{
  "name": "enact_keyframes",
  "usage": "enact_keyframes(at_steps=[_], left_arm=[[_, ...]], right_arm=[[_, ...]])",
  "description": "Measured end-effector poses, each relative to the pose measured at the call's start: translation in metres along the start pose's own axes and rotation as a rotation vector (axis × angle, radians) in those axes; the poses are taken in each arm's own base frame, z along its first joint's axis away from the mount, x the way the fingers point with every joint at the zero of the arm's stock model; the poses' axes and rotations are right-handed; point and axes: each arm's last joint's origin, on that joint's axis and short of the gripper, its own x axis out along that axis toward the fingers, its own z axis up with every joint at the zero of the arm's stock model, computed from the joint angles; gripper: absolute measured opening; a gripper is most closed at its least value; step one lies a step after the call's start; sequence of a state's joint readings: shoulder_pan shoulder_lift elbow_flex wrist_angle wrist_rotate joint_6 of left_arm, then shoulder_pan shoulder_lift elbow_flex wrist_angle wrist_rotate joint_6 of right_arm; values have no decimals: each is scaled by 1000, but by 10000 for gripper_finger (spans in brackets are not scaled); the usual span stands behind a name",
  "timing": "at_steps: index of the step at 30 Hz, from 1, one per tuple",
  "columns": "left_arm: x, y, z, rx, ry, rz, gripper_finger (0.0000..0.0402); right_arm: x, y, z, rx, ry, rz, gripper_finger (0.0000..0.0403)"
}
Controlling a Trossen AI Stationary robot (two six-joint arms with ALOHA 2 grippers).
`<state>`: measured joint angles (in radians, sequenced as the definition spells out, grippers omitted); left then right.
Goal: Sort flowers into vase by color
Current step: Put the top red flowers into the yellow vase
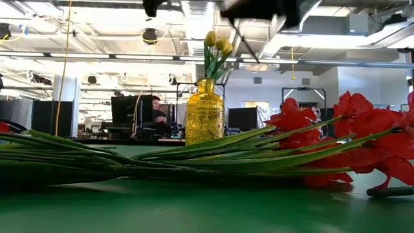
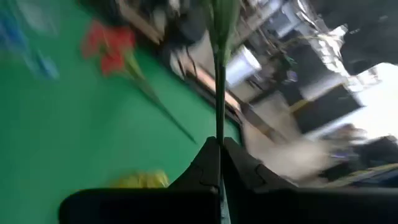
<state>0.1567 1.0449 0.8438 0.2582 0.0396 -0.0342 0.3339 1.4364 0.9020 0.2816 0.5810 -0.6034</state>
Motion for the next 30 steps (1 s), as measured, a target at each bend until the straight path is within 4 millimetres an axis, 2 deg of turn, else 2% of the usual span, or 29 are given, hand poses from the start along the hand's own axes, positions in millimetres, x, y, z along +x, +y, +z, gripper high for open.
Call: enact_keyframes(at_steps=[3, 5, 8, 11, 16, 21, 30], left_arm=[[0, 1, 0, 21, -9, 15, 202], [0, 2, -6, 35, -39, 25, 197], [1, 2, -26, 17, -109, -15, 190], [-1, -1, -46, -20, -208, -123, 186], [0, -10, -68, -39, -278, -211, 185], [18, -23, -82, 5, -224, -225, 185], [53, -35, -85, 75, -207, -189, 184]], right_arm=[[-13, -17, 6, 174, -93, 92, 27], [-21, -28, 10, 263, -155, 152, 27], [-31, -40, 13, 365, -266, 213, 27], [-33, -44, 6, 468, -375, 211, 27], [-26, -50, -14, 621, -402, 156, 27], [-10, -51, -25, 704, -351, 142, 27], [5, -44, -32, 740, -347, 135, 27]])
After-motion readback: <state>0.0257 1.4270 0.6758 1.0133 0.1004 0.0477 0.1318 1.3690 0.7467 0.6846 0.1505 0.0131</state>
